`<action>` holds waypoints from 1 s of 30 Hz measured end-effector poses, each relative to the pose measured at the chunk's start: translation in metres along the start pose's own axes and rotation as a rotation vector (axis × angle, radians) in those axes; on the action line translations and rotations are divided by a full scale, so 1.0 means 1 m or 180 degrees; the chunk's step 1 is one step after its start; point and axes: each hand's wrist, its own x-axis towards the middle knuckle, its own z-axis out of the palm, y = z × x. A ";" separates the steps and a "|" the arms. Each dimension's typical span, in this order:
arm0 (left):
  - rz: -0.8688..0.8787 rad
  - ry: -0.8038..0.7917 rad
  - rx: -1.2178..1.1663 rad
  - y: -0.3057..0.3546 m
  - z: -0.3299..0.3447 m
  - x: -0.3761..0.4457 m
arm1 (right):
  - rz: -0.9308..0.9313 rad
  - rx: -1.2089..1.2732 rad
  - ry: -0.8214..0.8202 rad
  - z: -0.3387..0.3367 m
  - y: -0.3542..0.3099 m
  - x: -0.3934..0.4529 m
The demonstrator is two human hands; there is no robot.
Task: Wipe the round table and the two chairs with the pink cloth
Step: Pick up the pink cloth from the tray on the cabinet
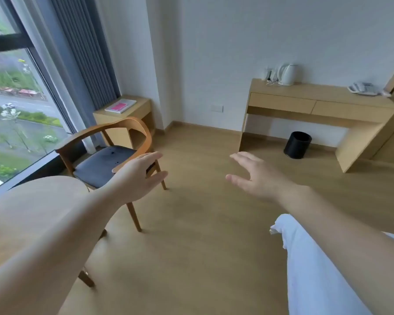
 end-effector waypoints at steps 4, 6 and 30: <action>-0.0066 -0.0324 -0.0120 -0.005 0.027 0.038 | 0.0274 0.0030 0.0000 0.006 0.031 0.023; -0.0018 -0.0369 -0.0052 -0.004 0.044 0.057 | 0.0350 0.0123 0.0000 0.010 0.051 0.038; -0.0816 -0.0292 -0.0205 0.009 0.157 0.311 | -0.0405 -0.0063 -0.0588 -0.044 0.244 0.346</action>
